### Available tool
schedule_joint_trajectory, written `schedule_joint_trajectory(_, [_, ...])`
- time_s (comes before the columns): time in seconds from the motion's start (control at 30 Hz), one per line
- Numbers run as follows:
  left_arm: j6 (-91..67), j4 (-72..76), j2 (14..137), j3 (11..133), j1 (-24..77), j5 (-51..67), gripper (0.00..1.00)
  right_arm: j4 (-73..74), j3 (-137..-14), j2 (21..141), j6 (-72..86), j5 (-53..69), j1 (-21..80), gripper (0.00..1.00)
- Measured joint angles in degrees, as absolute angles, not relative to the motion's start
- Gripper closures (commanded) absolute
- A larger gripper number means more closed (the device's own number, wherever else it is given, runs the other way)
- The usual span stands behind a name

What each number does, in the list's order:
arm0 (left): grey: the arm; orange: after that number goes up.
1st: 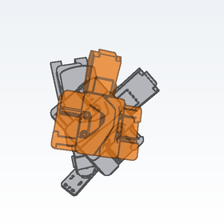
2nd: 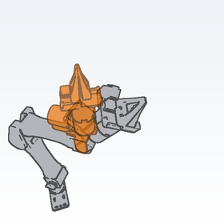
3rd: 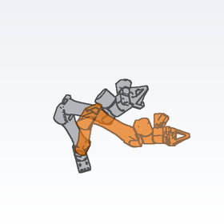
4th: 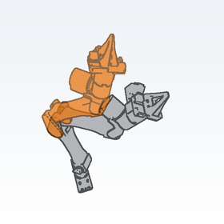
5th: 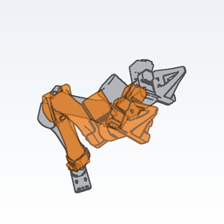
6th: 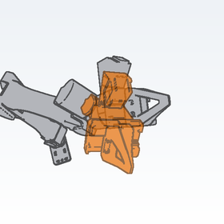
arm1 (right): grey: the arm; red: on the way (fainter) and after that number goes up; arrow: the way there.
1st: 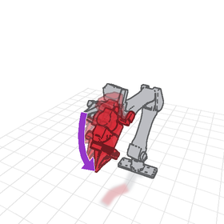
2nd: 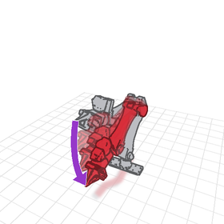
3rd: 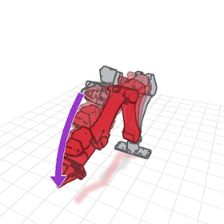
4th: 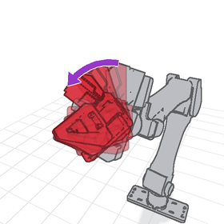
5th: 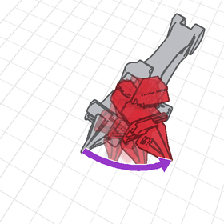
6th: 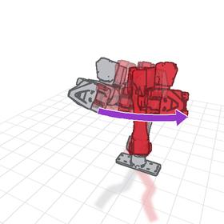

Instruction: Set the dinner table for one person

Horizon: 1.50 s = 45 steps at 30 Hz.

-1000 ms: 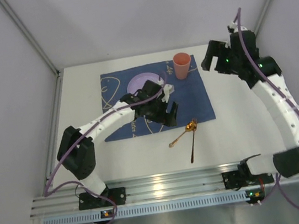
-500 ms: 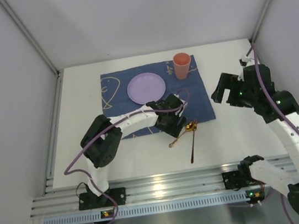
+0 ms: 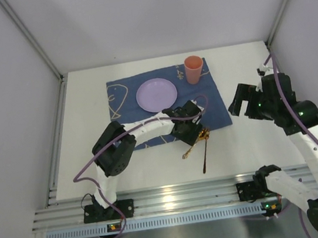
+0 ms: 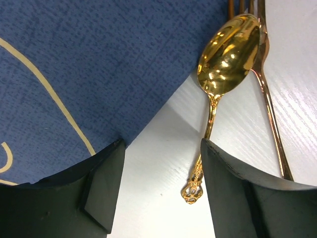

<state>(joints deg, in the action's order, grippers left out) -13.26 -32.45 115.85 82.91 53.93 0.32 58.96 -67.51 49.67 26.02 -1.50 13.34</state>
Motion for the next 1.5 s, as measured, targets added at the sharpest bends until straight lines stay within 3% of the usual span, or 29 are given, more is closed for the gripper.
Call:
schedule_joint_trajectory(0.3, [-13.30,-34.54,112.31,82.81,54.54,-0.97,0.34,58.17,-65.52,50.68,27.18,-1.19,13.34,0.00])
schedule_joint_trajectory(0.53, [-13.28,-34.89,109.16,82.81,54.59,2.46,0.42,57.82,-64.38,50.98,27.24,-1.17,13.34,0.00])
schedule_joint_trajectory(1.0, [-13.06,-34.04,116.11,83.40,56.77,4.82,0.53,57.74,-64.12,51.13,25.91,-1.72,13.34,0.00])
schedule_joint_trajectory(1.33, [-13.52,-33.65,118.21,84.88,58.87,-0.38,0.85,57.87,-64.12,51.42,24.97,-2.00,13.34,0.00])
schedule_joint_trajectory(1.4, [-13.69,-33.54,118.24,84.71,59.18,-1.61,0.99,57.87,-64.12,51.64,24.71,-2.02,13.34,0.00])
schedule_joint_trajectory(1.5, [-14.24,-32.77,118.21,83.66,59.66,-2.94,1.00,57.87,-64.10,51.79,24.47,-2.02,13.34,0.00])
